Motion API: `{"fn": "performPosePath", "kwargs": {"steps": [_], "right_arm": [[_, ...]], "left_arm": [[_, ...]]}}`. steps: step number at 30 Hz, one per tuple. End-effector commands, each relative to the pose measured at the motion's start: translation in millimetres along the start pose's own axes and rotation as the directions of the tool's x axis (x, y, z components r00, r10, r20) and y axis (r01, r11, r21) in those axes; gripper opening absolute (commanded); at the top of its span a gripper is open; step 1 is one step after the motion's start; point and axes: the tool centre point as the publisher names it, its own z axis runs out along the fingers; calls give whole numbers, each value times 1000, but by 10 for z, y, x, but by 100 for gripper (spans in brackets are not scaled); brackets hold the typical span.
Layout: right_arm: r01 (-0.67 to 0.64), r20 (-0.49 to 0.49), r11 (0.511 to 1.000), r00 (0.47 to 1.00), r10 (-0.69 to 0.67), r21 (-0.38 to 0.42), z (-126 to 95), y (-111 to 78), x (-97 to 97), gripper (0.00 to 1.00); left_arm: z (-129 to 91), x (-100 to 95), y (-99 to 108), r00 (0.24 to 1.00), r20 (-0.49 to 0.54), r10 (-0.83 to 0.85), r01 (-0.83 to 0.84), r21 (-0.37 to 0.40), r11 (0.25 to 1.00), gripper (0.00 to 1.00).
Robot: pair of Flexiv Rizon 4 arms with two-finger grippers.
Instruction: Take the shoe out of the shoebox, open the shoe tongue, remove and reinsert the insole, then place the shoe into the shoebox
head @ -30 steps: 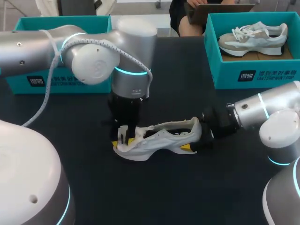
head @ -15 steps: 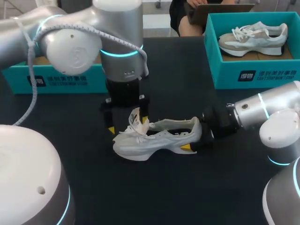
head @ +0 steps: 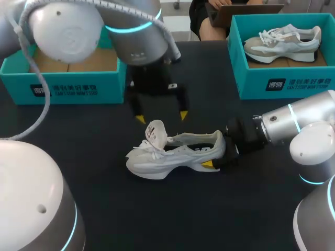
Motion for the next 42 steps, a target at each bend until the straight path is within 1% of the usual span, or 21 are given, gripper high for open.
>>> {"fn": "performPosePath", "kwargs": {"steps": [1,2,16,17,18,20,21,22,23,24,25,26,27,28,29,30,31,32,33,42], "right_arm": [[-1,1,1000,1000,1,3,50,-48,-15,0],[-1,1,1000,1000,1,3,50,-48,-15,0],[-1,1,1000,1000,1,3,50,-48,-15,0],[-1,1,1000,1000,1,3,50,-48,-15,0],[-1,1,1000,1000,1,3,50,-48,-15,0],[-1,1,1000,1000,1,3,50,-48,-15,0],[-1,1,1000,1000,1,3,50,-48,-15,0],[-1,1,1000,1000,1,3,50,-48,-15,0],[-1,1,1000,1000,1,3,50,-48,-15,0],[-1,1,1000,1000,1,3,50,-48,-15,0],[-1,1,1000,1000,1,3,50,-48,-15,0],[-1,1,1000,1000,1,3,50,-48,-15,0],[-1,1,1000,1000,1,3,50,-48,-15,0],[-1,1,1000,1000,1,3,50,-48,-15,0],[-1,1,1000,1000,1,3,50,-48,-15,0],[-1,1,1000,1000,1,3,50,-48,-15,0],[-1,1,1000,1000,1,3,50,-48,-15,0],[-1,1,1000,1000,1,3,50,-48,-15,0],[-1,1,1000,1000,1,3,50,-48,-15,0],[-1,1,1000,1000,1,3,50,-48,-15,0]], "left_arm": [[-189,191,18,616,-116,779,-787,-144,600,100],[-203,231,30,539,-154,828,-839,-186,512,100],[-203,231,30,539,-154,828,-839,-186,512,100],[-153,264,54,412,-243,878,-910,-157,384,100],[-120,271,34,341,-339,877,-939,-152,307,100],[-18,276,0,281,-295,913,-959,-123,255,100],[21,270,-14,238,-312,920,-971,-112,213,100],[61,251,-30,176,-334,926,-984,-92,154,100],[112,239,-46,150,-302,942,-988,-85,130,100],[174,229,-60,124,-257,958,-991,-77,107,75],[239,204,-63,57,-228,972,-997,-61,45,46],[295,187,-76,42,-246,968,-998,-59,28,25],[336,181,-102,9,-275,961,-999,-48,-5,0],[382,166,-102,-37,-281,959,-997,-62,-56,0],[421,164,-114,-33,-280,960,-997,-60,-52,0],[444,166,-116,-82,-316,945,-994,-46,-101,0],[459,157,-119,-90,-342,935,-993,-45,-111,0],[481,155,-124,-95,-370,924,-992,-40,-117,0],[499,153,-126,-102,-419,902,-991,-32,-127,0],[499,153,-126,-102,-419,902,-991,-32,-127,0]]}}
